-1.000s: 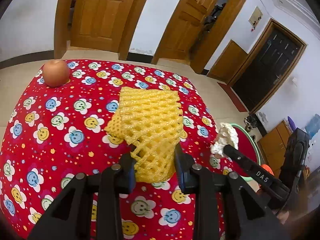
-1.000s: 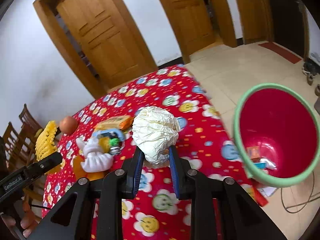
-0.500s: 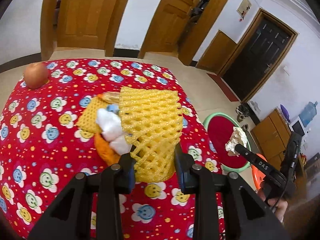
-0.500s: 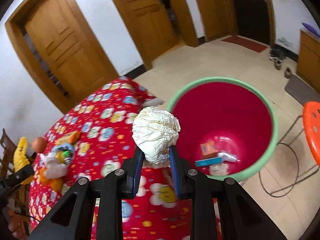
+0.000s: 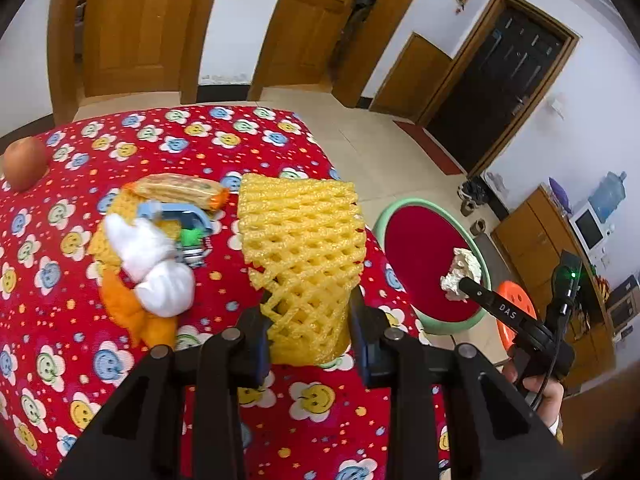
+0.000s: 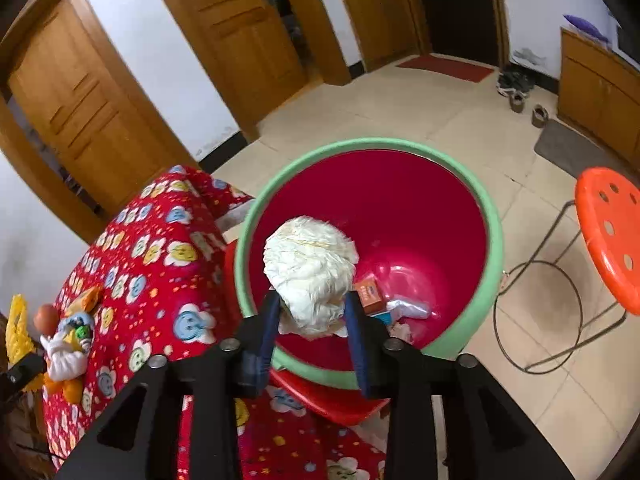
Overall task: Collect trash
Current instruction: 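Carry the paper ball over the bucket and open right gripper while left holds the net, then carry the yellow foam net over the bucket and open the left gripper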
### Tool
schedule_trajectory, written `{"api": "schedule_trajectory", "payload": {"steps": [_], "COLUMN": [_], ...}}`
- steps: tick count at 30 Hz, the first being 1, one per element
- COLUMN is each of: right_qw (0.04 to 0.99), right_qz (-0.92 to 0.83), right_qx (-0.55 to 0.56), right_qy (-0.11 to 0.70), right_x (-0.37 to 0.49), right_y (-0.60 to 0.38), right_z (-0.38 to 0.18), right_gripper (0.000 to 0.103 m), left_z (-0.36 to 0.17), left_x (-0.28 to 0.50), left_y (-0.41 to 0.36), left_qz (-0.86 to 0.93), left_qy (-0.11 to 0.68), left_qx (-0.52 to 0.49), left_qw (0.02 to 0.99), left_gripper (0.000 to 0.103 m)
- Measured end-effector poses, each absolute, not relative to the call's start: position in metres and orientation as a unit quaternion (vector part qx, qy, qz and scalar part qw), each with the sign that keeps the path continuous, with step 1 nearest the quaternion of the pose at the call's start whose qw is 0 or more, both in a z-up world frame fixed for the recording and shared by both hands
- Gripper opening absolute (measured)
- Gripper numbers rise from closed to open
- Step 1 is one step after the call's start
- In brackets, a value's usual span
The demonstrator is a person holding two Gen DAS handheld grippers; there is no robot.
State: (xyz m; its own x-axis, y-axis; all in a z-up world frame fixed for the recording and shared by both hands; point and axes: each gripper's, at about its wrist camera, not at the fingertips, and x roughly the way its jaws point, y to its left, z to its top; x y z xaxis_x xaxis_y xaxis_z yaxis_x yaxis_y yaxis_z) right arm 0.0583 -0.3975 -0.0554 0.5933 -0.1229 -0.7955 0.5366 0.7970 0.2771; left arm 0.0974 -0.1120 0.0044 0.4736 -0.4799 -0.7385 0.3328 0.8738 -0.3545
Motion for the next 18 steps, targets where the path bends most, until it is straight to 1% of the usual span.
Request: {"api": "schedule_trajectory", "payload": {"steps": [2,4,11,13,18], "right_qw": [0.853,0.851,0.853,0.855,0.861], "right_qz": [-0.196,-0.202,-0.207,-0.209,-0.22], "right_qx": [0.261,0.266,0.27,0.267,0.26], "right_qy": [0.406,0.404,0.395,0.391,0.377], "right_x": [0.055,0.051,0.038,0.033,0.019], "right_y": [-0.404,-0.411,-0.42,-0.422,-0.426], "right_z": [-0.057,-0.058,-0.055,-0.053,-0.047], "right_gripper": [0.036,0.04,0.043,0.049,0.056], "left_z": [0.003,0.003,-0.002,-0.005,-0.014], "left_x": [0.098,0.099,0.102,0.104,0.107], "left_y": [-0.12,-0.131,-0.166,-0.178,-0.21], "left_qz": [-0.244,-0.25,-0.275,-0.282,-0.301], "left_qy": [0.457,0.459,0.463,0.466,0.472], "left_qx": [-0.075,-0.066,-0.04,-0.031,-0.009], "left_qw": [0.852,0.85,0.842,0.838,0.828], "left_gripper": [0.031,0.031,0.031,0.031,0.031]}}
